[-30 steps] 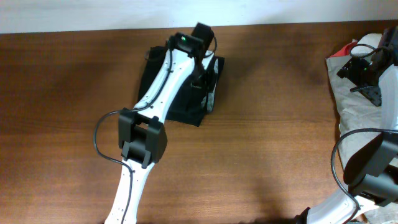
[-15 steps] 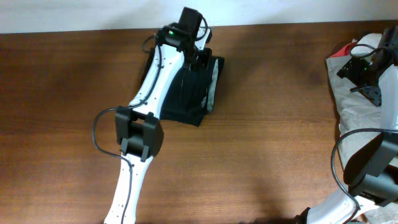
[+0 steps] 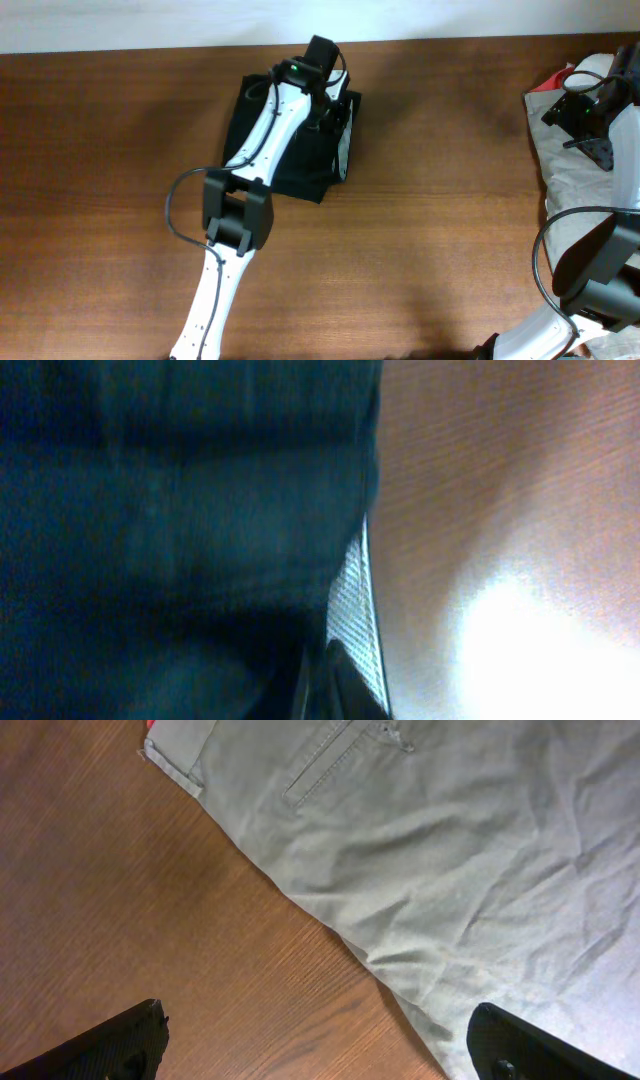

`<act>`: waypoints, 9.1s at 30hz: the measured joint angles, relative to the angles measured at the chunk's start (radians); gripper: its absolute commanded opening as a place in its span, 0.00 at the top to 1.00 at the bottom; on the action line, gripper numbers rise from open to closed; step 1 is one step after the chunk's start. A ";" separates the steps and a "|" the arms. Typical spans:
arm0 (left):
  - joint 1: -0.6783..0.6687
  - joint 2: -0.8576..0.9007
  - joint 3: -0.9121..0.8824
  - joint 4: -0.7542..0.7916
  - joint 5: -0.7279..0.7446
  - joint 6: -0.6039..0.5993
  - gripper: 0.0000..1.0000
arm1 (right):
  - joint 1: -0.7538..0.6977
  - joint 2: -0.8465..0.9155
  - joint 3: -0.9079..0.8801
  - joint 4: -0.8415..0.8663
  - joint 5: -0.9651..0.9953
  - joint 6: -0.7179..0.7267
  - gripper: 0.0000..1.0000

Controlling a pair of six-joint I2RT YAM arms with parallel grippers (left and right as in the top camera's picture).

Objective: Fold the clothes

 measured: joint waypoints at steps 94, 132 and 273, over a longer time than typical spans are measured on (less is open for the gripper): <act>1.132 -0.078 -0.318 0.110 0.068 -0.476 0.92 | 0.000 0.000 0.000 0.000 0.000 0.000 0.01; 0.780 -0.076 -0.331 0.346 -0.053 -0.760 0.99 | 0.000 0.000 0.000 0.000 0.000 0.000 0.01; 0.417 -2.670 -2.576 1.078 -0.047 0.315 0.01 | 0.000 0.000 0.000 0.000 0.000 0.000 0.01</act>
